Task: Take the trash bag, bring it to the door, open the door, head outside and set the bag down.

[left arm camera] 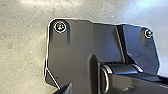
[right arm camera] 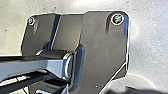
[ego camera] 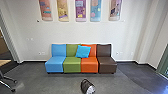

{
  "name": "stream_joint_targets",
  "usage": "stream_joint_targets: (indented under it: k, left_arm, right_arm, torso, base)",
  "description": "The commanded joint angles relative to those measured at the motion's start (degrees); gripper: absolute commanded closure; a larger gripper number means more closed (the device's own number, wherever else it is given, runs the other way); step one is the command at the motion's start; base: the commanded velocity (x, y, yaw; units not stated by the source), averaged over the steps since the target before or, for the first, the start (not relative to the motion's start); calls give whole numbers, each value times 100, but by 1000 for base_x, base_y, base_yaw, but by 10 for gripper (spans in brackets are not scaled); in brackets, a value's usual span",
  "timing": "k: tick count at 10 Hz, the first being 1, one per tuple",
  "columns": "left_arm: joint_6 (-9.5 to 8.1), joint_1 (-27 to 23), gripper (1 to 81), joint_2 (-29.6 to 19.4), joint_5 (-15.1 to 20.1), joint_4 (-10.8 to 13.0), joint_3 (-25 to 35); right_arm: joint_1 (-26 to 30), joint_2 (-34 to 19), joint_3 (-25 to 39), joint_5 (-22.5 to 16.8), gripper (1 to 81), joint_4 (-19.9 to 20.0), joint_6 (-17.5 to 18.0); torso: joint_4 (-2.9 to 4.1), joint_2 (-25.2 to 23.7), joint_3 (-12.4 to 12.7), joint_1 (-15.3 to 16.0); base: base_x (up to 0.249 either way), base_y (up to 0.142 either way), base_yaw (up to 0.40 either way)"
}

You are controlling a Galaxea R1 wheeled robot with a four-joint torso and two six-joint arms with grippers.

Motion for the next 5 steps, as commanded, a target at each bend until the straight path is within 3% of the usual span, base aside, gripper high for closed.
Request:
stream_joint_targets:
  k: [1, 5]
  left_arm:
    - [-9, -341, 10, -21, 313, -30, 9]
    - [-9, -341, 10, -3, 313, -39, 9]
  right_arm:
    - [228, -72, -18, -295, 10, 6, -16]
    - [210, -64, -97, -295, 10, 24, -16]
  torso:
    - [0, 0, 0, 0]
    - [0, 0, 0, 2]
  base:
    - [136, 0, 0]
    - [136, 0, 0]
